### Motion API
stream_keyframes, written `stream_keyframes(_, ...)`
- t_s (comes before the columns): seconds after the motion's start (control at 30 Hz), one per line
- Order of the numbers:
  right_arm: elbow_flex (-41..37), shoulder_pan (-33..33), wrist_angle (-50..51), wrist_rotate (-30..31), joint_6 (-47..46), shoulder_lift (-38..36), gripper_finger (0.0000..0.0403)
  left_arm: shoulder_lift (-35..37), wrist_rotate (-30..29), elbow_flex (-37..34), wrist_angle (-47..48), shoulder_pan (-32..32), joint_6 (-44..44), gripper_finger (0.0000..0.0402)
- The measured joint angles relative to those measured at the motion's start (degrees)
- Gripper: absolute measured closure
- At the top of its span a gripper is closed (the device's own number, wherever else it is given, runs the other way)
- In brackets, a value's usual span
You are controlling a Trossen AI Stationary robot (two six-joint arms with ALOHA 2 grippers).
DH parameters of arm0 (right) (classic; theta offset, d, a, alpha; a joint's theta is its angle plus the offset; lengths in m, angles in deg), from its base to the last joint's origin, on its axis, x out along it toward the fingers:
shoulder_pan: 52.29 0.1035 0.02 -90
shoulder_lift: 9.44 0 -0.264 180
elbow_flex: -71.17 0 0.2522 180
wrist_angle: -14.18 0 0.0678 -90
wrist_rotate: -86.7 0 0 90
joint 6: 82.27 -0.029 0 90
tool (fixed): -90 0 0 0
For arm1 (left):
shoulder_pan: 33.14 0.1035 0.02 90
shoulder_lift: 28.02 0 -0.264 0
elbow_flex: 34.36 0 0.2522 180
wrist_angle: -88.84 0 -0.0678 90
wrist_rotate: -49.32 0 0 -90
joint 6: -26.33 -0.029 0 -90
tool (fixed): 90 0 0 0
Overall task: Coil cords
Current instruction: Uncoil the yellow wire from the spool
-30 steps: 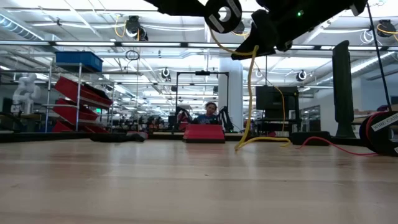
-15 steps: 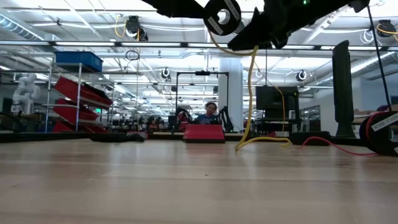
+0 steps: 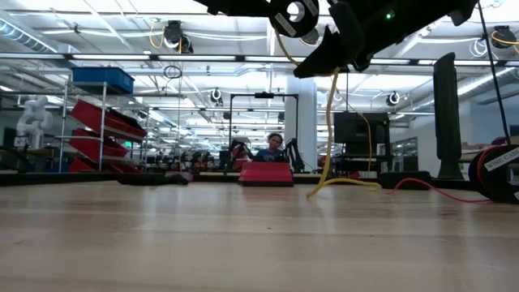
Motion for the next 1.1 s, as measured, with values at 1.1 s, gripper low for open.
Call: stream_keyframes(1.1,0.0,6.5,-5.1,18.2,5.4,0.5,0.0402,-2.4,-2.1,-1.4,7.2,7.9,5.7,0.0402)
